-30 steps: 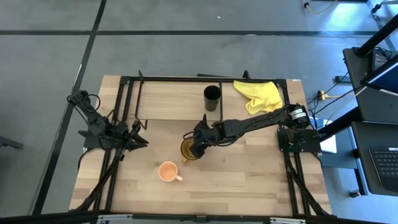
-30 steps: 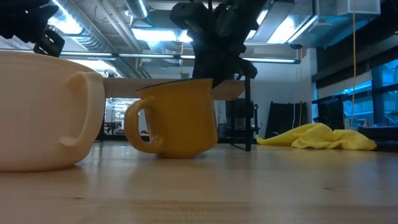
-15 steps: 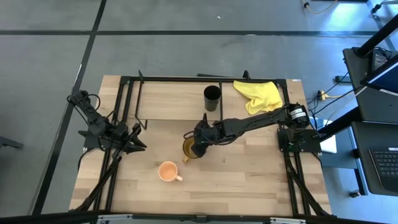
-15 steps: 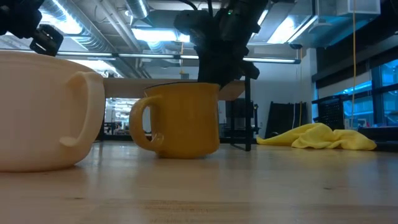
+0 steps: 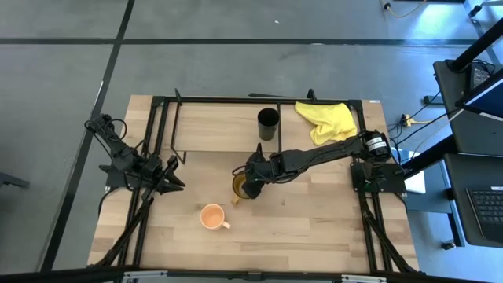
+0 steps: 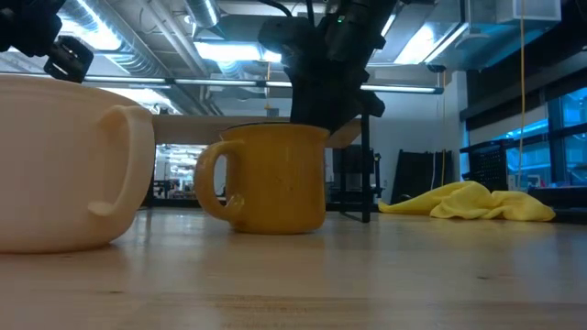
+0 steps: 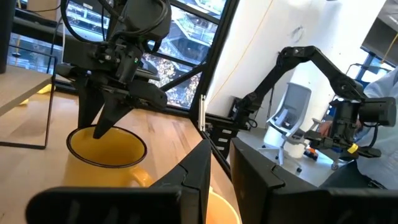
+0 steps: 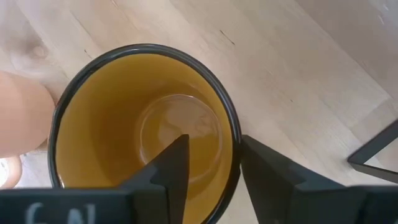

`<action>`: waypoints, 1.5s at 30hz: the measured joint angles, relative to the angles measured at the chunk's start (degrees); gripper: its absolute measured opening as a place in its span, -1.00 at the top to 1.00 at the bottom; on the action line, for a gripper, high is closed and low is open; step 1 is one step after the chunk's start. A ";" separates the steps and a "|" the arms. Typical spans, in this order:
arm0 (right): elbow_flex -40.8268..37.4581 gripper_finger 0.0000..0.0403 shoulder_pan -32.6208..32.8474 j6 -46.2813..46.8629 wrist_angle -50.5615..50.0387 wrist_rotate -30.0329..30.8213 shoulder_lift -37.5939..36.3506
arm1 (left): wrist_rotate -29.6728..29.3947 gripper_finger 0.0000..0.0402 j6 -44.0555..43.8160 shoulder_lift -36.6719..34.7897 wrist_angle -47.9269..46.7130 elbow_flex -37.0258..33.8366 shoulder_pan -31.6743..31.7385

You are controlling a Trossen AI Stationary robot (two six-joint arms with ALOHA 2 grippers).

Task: Stack small to large cups/mugs on shelf
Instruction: Put the yellow mug on the shelf

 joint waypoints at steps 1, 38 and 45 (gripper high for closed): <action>0.00 0.29 0.00 0.04 -0.02 0.00 0.00 | 0.00 0.73 0.00 0.00 0.00 0.00 0.00; 12.86 0.32 5.06 -15.27 3.29 18.76 -0.60 | -0.16 0.73 -5.73 0.02 6.18 0.01 0.02; 24.09 0.32 5.46 -22.01 0.58 23.84 -0.61 | -0.51 0.73 -5.95 0.02 13.12 0.01 0.01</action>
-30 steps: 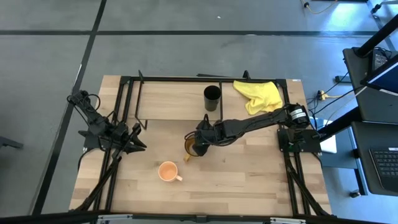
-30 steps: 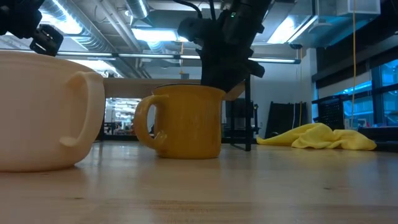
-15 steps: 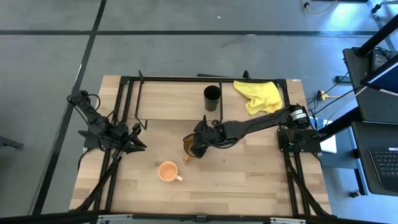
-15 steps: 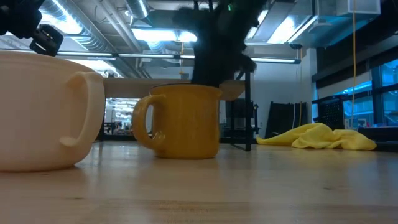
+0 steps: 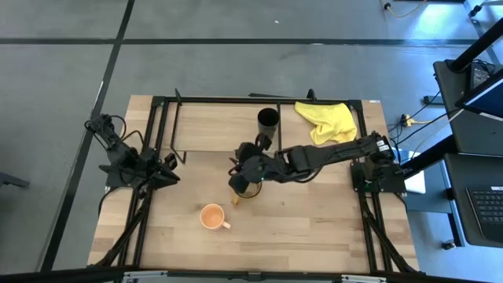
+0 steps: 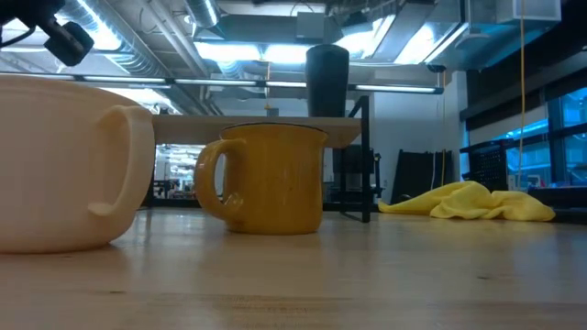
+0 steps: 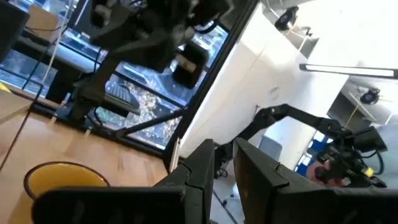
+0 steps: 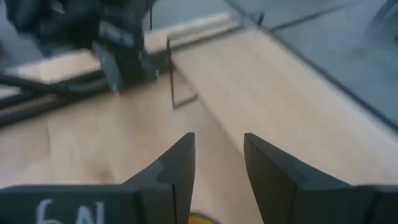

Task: Stack small to large cups/mugs on shelf
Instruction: Put the yellow mug on the shelf

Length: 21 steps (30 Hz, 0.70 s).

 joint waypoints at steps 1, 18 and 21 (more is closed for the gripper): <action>1.55 0.32 0.27 -1.05 -0.30 0.64 0.02 | -0.54 0.73 -0.02 0.00 0.36 0.00 0.00; 18.94 0.32 3.46 -12.73 -3.93 8.53 0.02 | -4.58 0.73 -1.51 1.15 13.68 0.04 0.02; 21.65 0.32 4.46 -15.36 -3.84 11.30 0.02 | -5.04 0.73 -3.11 5.23 13.56 0.09 0.02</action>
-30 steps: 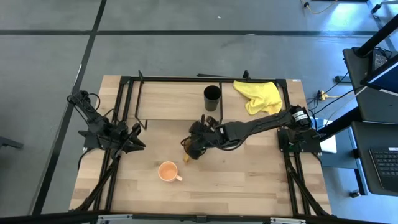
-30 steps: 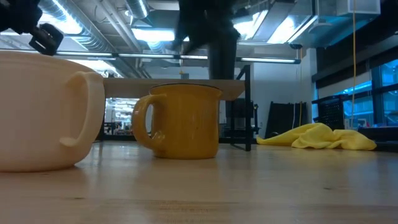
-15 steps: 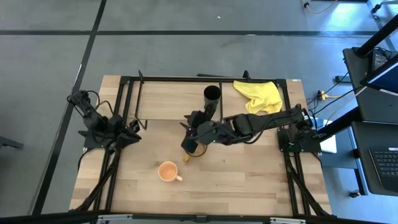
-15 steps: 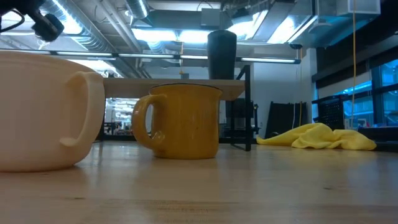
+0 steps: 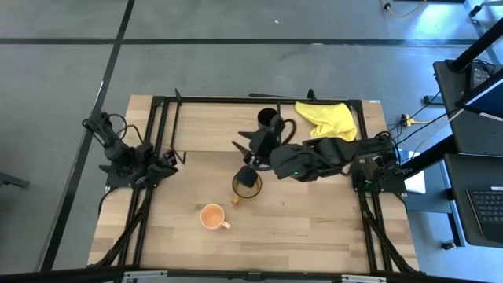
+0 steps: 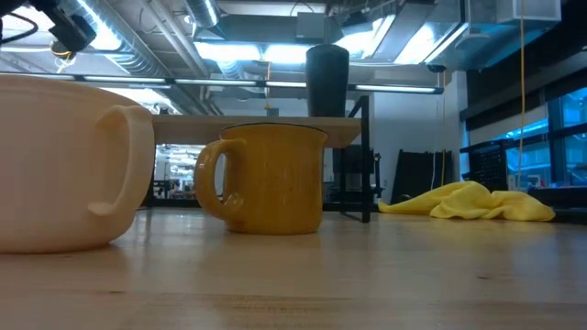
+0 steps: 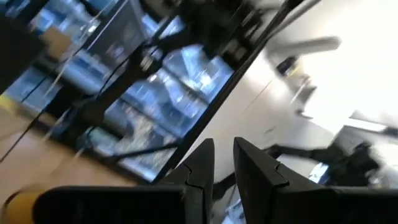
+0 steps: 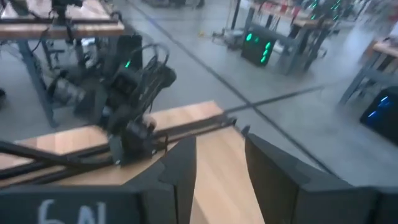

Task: Stack small to large cups/mugs on shelf
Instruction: Put the yellow mug on the shelf

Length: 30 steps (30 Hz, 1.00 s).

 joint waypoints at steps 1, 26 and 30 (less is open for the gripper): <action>1.01 0.32 0.34 -0.69 -0.26 0.97 0.00 | -0.71 0.73 -0.73 1.99 -0.92 0.39 0.00; 2.61 0.31 4.80 20.95 -20.80 6.49 -9.85 | 27.83 0.73 22.56 59.68 -57.30 55.19 23.78; 2.60 0.31 6.74 26.96 -26.02 6.50 -9.93 | 31.87 0.73 33.89 67.03 -63.34 60.20 25.62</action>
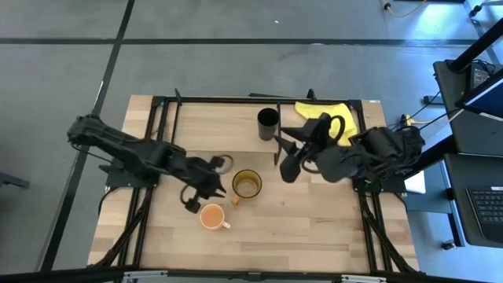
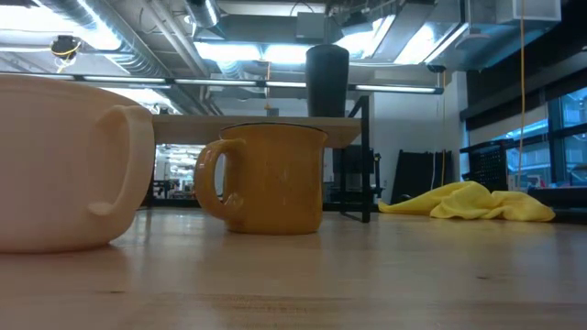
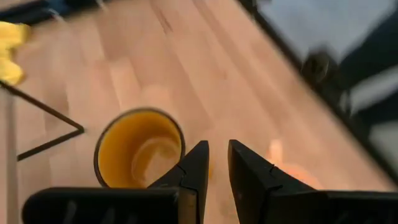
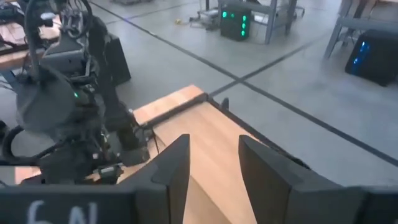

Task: Stack small to large cups/mugs on shelf
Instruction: Put the yellow mug on the shelf

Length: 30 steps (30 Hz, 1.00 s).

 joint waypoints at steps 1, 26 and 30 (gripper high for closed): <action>-0.01 0.31 0.61 1.38 -1.06 0.36 -0.02 | 0.43 0.73 2.71 1.89 -1.47 0.87 0.39; -0.04 0.31 9.41 10.72 -4.00 10.78 -2.83 | -5.66 0.72 35.46 16.89 -3.64 2.74 4.61; -0.04 0.32 9.41 10.71 -4.01 10.76 -2.83 | -5.73 0.63 35.37 19.55 -3.67 2.74 4.65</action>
